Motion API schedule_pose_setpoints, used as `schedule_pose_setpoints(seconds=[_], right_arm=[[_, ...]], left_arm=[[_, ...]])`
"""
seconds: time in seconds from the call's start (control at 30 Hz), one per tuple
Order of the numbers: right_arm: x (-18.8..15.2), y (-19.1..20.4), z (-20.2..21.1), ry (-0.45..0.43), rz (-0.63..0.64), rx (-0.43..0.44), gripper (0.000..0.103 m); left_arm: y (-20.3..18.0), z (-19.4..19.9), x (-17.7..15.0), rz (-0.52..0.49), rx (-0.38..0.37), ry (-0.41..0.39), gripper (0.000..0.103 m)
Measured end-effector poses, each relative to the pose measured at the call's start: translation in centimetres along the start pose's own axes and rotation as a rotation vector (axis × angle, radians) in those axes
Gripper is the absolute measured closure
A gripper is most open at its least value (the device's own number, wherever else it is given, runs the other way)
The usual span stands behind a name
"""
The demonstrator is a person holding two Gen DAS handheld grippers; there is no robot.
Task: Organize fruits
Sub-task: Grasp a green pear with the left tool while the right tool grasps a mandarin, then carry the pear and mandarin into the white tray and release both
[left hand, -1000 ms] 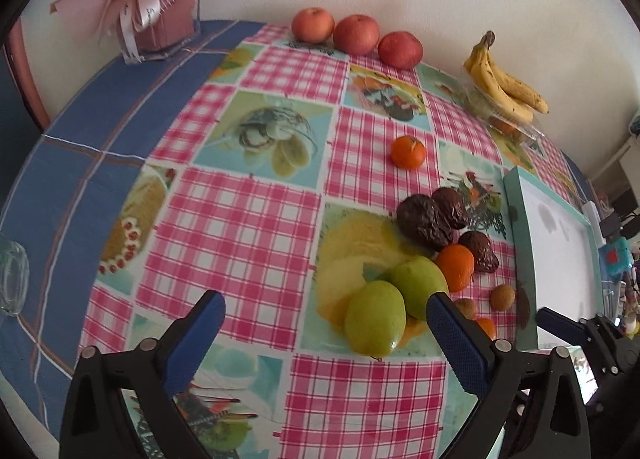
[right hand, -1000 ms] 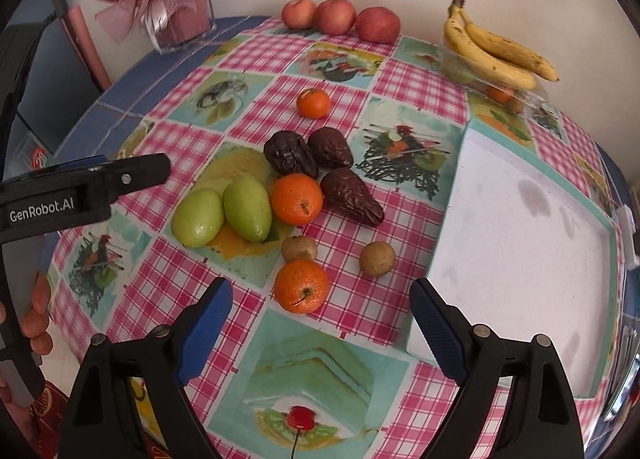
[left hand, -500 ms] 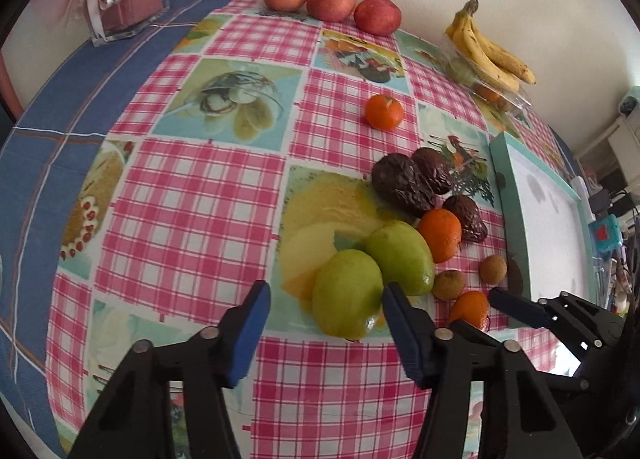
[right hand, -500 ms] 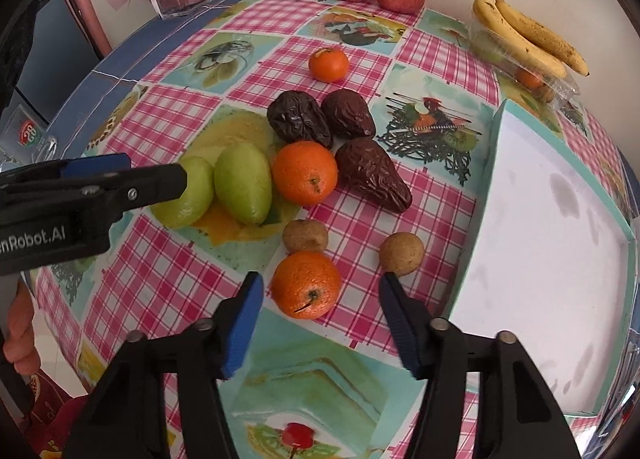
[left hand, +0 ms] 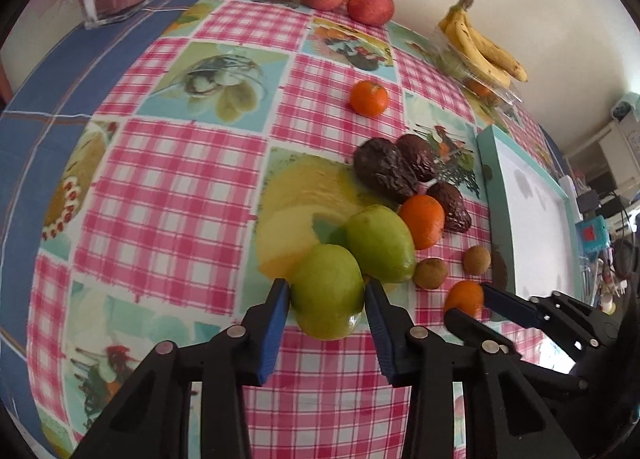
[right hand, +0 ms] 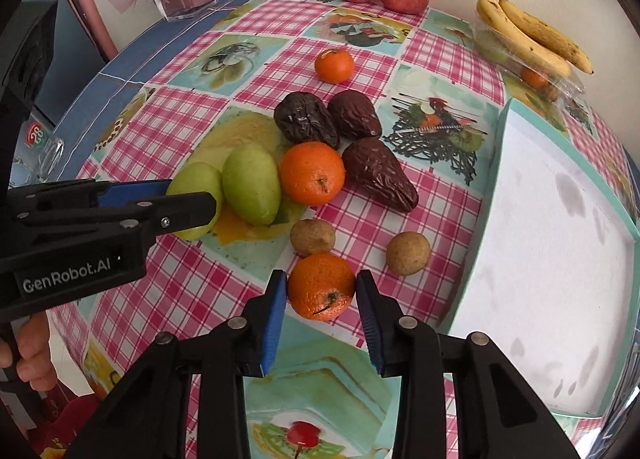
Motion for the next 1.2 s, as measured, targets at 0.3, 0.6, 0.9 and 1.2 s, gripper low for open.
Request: schedule_pose_setpoints(seconds=[0.3,0.6,0.9,1.2], right_arm=[[0.3,-0.6,2.4,-0.064,-0.035,0.006,0.066],[2.6,-3.6,5.9,-0.145,-0.189,0.025,0.066],[5.4,-8.8,8.4,-0.200,-0.372,-0.006,0.066],[4.6,-13.6,8.2,-0.209,-0.496,-0.035,0.066]], left_arm=[[0.9,3.4,1.3,0.056,0.034,-0.068,0.062],[-0.2,7.0,5.3,0.129,0.052,-0.142,0.062],[-2.8,6.8,8.7,0.172,0.036,-0.169,0.062],[-7.5,4.2,8.4,0.150,0.027,-0.138,0.062]])
Point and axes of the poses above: each gripper's, at about its wrist camera, not at the fingertips, and z roughly against the way its jaws point, y to its left, x to its top, the point moved 6 cm from there along -z, roughly the way its jaws point, and after that the axes turned 3 degrees about -z, right-handed, at the moved point
